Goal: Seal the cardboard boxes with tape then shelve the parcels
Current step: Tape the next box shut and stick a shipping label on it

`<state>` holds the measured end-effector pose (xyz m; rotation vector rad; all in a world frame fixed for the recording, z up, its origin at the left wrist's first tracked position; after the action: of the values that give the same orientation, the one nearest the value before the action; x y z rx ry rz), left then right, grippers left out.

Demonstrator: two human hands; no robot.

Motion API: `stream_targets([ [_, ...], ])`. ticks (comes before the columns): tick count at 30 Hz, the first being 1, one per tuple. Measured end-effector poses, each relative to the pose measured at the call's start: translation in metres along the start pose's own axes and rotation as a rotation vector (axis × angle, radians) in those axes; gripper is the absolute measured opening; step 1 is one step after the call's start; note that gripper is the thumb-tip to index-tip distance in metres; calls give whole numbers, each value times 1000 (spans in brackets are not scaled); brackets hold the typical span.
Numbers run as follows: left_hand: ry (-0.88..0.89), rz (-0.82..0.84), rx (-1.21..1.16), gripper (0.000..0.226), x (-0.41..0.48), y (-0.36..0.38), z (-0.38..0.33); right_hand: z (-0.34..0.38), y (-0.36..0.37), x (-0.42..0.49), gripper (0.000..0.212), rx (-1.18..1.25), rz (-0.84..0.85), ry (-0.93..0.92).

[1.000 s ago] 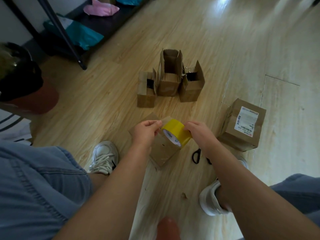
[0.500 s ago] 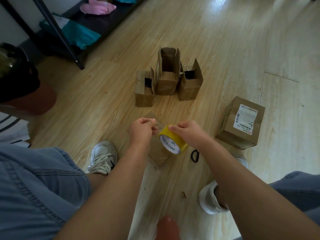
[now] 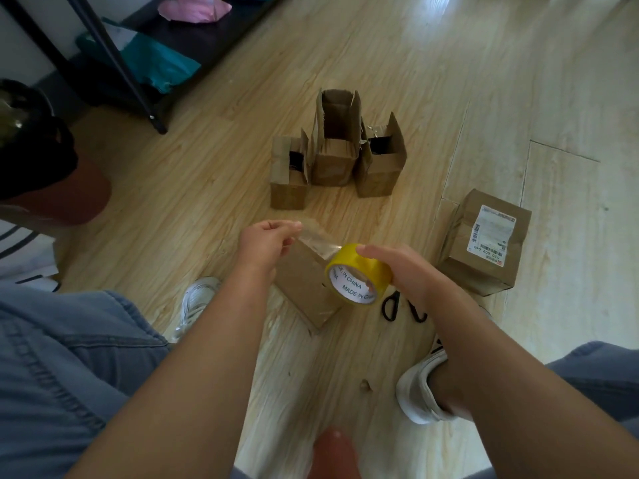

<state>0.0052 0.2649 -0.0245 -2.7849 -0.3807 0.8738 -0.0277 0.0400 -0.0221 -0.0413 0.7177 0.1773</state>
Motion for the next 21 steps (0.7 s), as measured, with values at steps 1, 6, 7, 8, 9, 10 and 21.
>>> stream_targets([
  [1,12,-10,3,13,-1,0,-1,2,1,-2,65,-29,-5,5],
  [6,35,-119,71,13,1,-4,1,5,4,0,38,-206,-71,-59],
  [7,34,-135,77,13,0,-4,2,3,3,1,45,-241,-96,-58],
  [8,32,-145,87,12,-2,-3,3,0,0,2,48,-290,-126,-54],
  [9,33,-155,90,11,-4,-2,3,-3,-3,3,51,-350,-161,-51],
  [10,36,-157,81,11,-5,-1,3,-7,-7,4,55,-417,-199,-40],
  [21,-40,-228,87,13,25,-19,2,-8,1,1,24,-226,7,26],
])
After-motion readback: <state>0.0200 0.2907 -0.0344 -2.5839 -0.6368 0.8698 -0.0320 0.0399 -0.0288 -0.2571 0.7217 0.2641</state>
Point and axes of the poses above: each hand's wrist, its own x-axis towards the middle knuckle, its own y-axis out of the palm, z = x × y, the point moved 6 cm from there along x, towards the middle knuckle, and after that the axes turned 10 degrees about x, right-handed, at the moved point
